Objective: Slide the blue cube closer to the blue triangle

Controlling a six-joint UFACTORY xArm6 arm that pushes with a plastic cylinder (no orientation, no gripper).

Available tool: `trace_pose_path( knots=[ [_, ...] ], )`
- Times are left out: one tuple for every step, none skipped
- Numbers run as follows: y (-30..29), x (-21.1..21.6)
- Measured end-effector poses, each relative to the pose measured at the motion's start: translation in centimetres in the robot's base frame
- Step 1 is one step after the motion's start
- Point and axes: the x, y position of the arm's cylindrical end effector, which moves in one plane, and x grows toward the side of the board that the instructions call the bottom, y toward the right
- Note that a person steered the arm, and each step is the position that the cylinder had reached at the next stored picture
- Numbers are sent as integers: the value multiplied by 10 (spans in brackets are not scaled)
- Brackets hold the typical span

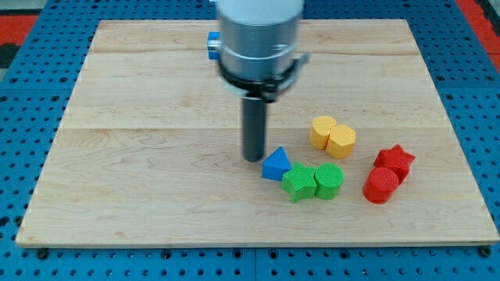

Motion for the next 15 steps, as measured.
trace_pose_path(
  knots=[
    [-52,-46],
    [-80,-117],
    [-81,-204],
    [-83,-267],
    [-19,-260],
    [-4,-177],
    [-4,-140],
    [-4,-186],
    [-16,-203],
    [-61,-196],
    [-92,-159],
    [-99,-123],
    [-108,-94],
    [-140,-75],
    [-100,-67]
  ],
)
